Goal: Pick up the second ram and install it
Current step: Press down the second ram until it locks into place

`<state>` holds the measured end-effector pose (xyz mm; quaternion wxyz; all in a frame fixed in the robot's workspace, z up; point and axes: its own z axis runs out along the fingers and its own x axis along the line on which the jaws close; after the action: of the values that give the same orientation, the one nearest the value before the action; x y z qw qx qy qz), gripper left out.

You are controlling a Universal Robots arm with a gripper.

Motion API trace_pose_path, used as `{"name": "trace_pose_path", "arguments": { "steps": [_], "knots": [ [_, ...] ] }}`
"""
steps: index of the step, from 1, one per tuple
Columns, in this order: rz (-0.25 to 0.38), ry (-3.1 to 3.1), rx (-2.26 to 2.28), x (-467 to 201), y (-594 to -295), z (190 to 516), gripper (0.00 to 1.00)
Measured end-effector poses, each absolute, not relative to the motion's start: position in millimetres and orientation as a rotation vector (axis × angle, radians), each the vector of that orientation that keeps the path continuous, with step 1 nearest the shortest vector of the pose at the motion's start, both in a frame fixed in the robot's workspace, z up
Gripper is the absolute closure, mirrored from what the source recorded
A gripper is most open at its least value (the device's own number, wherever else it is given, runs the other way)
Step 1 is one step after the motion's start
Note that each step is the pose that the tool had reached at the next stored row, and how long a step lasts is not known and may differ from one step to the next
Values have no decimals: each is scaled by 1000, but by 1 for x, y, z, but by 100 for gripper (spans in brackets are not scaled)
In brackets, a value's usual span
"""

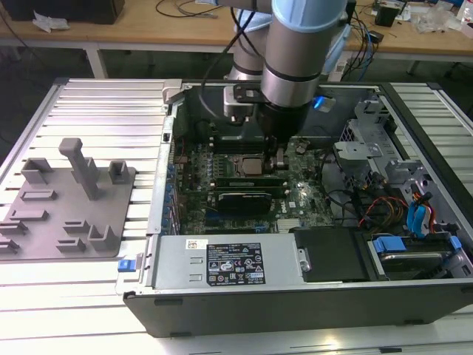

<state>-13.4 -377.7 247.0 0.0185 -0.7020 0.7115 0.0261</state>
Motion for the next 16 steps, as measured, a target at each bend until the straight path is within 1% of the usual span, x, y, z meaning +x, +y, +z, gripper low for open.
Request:
{"name": "trace_pose_path", "arguments": {
  "steps": [8,16],
  "knots": [
    [80,2209,-2179,-54,-378,247,92],
    [80,2209,-2179,-65,-380,243,92]
  ]
}}
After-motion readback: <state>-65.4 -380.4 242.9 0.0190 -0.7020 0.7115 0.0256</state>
